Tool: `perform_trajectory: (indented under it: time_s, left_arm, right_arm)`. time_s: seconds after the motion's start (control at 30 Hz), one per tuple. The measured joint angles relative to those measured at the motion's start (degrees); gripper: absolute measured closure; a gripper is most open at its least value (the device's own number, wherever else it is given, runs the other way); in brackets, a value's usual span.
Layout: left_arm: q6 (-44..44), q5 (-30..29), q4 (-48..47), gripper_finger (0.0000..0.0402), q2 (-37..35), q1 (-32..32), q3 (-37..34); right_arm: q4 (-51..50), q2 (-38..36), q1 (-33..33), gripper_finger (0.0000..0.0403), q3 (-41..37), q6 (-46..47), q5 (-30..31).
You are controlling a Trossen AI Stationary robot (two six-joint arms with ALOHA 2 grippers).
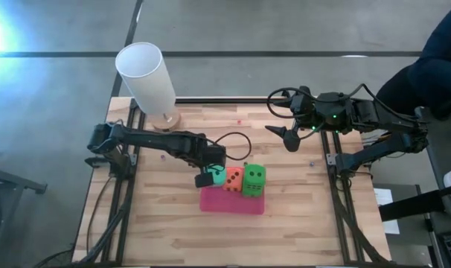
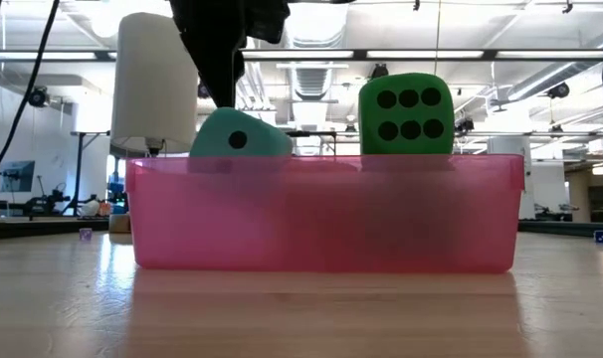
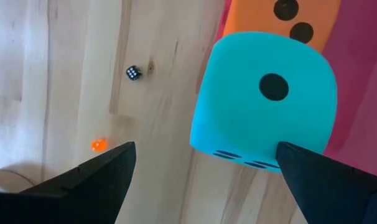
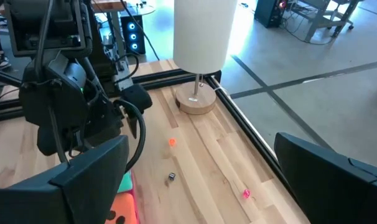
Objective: Pick & Place Dice
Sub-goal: Put the large blue dice into the pink bin
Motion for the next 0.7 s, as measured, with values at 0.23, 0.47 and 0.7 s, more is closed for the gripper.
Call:
perform_trajectory:
  time_s: [0.23,0.47,0.7]
  left_arm:
    - [0.15,0.03,0.81,0.0007,0.02,0.00,-0.09]
    - [1.01,0.27,4.32,0.0004,0.02,0.02,0.20]
    - [1.75,0.45,6.38,0.0003,0.02,0.02,-0.11]
  right_arm:
    - [0.00,0.02,0.00,0.0003,0.00,0.03,0.00]
    - [0.00,0.02,0.00,0.0003,0.00,-0.03,0.00]
    - [0.00,0.00,0.00,0.0003,0.00,0.00,-0.02]
